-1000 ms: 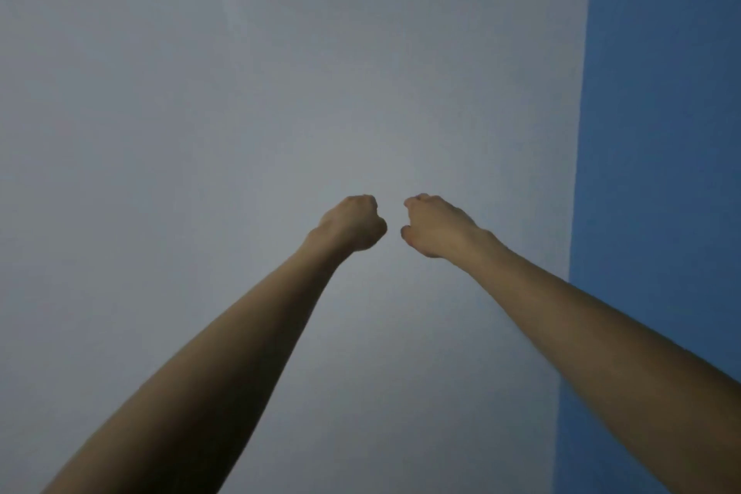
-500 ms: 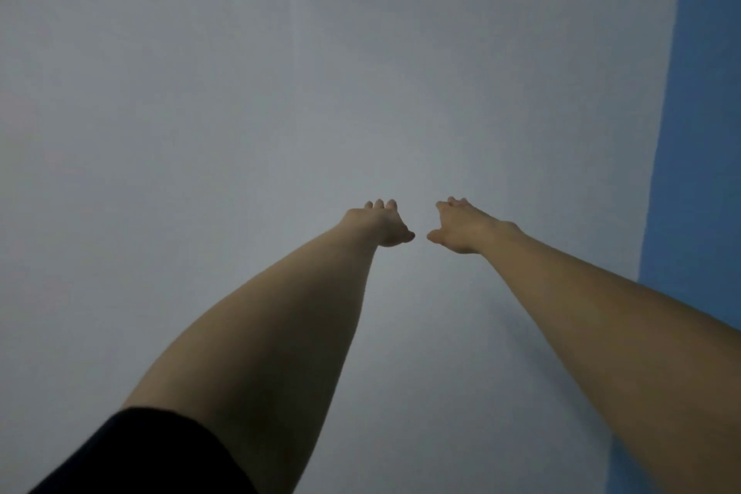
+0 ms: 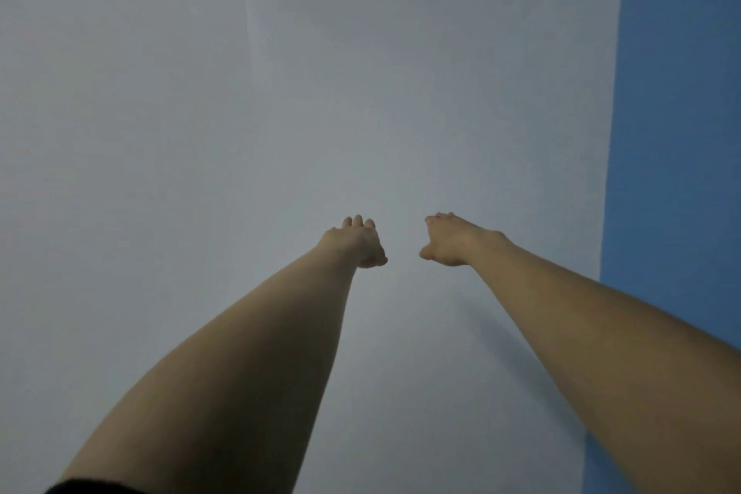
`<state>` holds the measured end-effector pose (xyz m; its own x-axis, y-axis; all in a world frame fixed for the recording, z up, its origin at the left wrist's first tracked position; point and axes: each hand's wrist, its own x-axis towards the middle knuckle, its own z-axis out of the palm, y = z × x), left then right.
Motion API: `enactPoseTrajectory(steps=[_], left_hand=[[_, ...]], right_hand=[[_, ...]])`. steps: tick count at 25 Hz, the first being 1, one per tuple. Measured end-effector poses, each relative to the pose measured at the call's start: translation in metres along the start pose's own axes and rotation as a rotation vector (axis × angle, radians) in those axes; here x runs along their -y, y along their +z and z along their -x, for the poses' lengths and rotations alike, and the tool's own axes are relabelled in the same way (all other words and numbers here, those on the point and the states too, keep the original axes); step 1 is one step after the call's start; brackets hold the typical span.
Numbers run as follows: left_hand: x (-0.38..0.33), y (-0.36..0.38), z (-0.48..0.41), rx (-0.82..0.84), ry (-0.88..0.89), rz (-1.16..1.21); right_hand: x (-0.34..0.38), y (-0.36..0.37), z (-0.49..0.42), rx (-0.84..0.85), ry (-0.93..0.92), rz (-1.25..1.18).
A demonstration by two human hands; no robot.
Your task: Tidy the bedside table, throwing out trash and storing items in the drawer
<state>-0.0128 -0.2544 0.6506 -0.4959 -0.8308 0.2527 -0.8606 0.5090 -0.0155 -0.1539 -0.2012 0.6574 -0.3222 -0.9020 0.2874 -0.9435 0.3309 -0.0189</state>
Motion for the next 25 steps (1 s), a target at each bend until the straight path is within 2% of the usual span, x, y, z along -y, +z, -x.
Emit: enactPoseTrajectory(steps=[11,16,18,22,24,25], left_hand=[[-0.011,-0.012,0.007,0.009,-0.006,0.009],[-0.012,-0.012,0.011,0.003,-0.010,0.023],[-0.011,-0.010,0.010,-0.003,-0.009,0.025],[-0.006,-0.009,0.004,-0.007,0.003,0.033],[-0.006,-0.009,0.003,-0.017,0.004,0.033],[-0.008,-0.005,0.000,-0.035,0.008,0.037]], right_hand=[[-0.015,-0.003,0.005,-0.020,0.000,-0.012],[-0.010,-0.005,0.016,-0.066,-0.015,-0.123],[-0.010,-0.017,0.025,-0.198,-0.060,-0.264],[0.002,-0.067,0.072,-0.762,-0.225,-0.758],[-0.004,-0.101,0.125,-0.951,-0.496,-1.049],[-0.010,-0.117,0.155,-0.979,-0.646,-1.195]])
